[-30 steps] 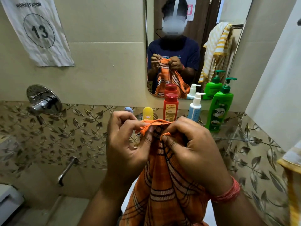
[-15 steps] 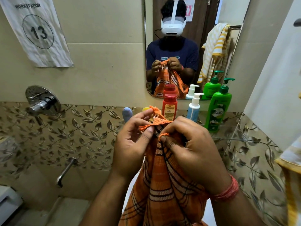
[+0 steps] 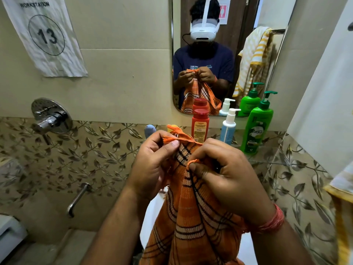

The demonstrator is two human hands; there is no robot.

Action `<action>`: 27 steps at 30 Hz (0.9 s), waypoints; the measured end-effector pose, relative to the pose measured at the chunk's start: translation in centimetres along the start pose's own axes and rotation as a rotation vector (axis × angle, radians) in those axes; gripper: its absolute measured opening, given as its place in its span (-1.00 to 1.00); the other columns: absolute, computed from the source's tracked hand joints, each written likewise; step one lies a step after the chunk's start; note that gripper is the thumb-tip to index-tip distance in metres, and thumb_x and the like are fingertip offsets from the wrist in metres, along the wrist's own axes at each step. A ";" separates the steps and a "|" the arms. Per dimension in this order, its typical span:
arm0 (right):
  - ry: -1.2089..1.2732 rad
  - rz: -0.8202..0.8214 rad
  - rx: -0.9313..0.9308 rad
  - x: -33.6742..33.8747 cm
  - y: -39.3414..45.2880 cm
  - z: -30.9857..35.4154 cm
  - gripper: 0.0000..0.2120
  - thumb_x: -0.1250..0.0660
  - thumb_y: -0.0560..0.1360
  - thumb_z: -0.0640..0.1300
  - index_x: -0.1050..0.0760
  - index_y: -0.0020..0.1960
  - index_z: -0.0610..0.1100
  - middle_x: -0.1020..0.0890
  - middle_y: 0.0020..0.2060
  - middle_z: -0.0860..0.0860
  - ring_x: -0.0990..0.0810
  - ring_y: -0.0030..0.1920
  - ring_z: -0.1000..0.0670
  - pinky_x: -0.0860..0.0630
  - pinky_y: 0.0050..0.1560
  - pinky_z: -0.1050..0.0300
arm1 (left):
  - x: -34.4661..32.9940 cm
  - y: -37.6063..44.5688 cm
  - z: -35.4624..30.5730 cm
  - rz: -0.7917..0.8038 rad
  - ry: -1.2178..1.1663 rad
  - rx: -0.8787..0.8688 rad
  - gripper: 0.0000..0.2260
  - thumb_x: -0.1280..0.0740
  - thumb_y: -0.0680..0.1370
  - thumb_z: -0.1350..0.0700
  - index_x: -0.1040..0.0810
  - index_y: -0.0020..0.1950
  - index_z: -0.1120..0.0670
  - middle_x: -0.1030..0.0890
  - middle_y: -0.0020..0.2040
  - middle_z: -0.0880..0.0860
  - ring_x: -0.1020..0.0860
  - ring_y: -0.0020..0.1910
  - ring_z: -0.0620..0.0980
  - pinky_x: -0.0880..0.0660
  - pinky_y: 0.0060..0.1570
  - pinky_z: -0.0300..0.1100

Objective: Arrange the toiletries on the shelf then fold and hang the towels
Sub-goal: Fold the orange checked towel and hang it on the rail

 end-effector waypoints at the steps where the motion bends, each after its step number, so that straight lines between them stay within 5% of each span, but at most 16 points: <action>1: 0.004 0.005 -0.005 0.1 0.0 -0.1 -0.95 -0.43 0.48 -0.19 -0.60 -0.11 -0.06 -0.56 -0.19 0.15 -0.56 -0.13 0.07 -0.44 -0.19 0.33 | -0.1 0.0 -0.2 -0.014 0.033 -0.044 -0.93 -0.32 0.52 0.19 -0.60 -0.07 0.08 -0.63 -0.11 0.11 -0.63 -0.09 0.04 -0.61 -0.11 -0.14; 5: 0.004 0.024 -0.027 0.4 0.0 -0.5 -0.99 -0.41 0.47 -0.11 -0.61 -0.11 -0.04 -0.54 -0.18 0.19 -0.55 -0.10 0.11 -0.41 -0.15 0.39 | -0.8 -0.5 -1.4 -0.054 0.205 -0.191 -0.89 -0.34 0.54 0.15 -0.62 -0.08 -0.05 -0.64 -0.07 0.08 -0.62 -0.03 0.11 -0.59 0.01 0.03; 10: 0.000 0.034 -0.040 0.5 -0.2 -0.6 -0.99 -0.42 0.48 -0.12 -0.61 -0.10 -0.04 -0.54 -0.18 0.20 -0.55 -0.09 0.12 -0.41 -0.15 0.42 | -1.4 -1.0 -2.0 -0.083 0.350 -0.277 -0.93 -0.35 0.57 0.15 -0.57 -0.06 -0.02 -0.64 -0.10 0.02 -0.63 -0.09 0.01 -0.61 -0.11 -0.15; 19: -0.005 0.032 -0.056 0.6 -0.3 -0.5 -0.94 -0.45 0.49 -0.19 -0.61 -0.09 -0.06 -0.54 -0.17 0.22 -0.54 -0.07 0.15 -0.42 -0.12 0.43 | -2.1 -1.2 -2.8 -0.082 0.404 -0.340 -0.95 -0.31 0.60 0.30 -0.53 -0.01 0.18 -0.72 0.02 0.07 -0.69 0.02 0.01 -0.65 -0.06 -0.17; 27: 0.014 0.031 -0.063 0.6 -0.4 -0.4 -0.96 -0.44 0.49 -0.19 -0.61 -0.09 -0.06 -0.55 -0.16 0.19 -0.56 -0.07 0.10 -0.45 -0.14 0.39 | -2.2 -1.4 -3.4 -0.169 0.521 -0.412 -0.90 -0.36 0.57 0.24 -0.51 -0.06 0.06 -0.62 -0.17 -0.07 -0.62 -0.19 -0.15 -0.58 -0.26 -0.30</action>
Point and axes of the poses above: each hand's wrist, its own y-axis towards the middle knuckle, its own x-axis out of the back of the hand, z = x × y, the point moved 5 cm from there along y, towards the middle knuckle
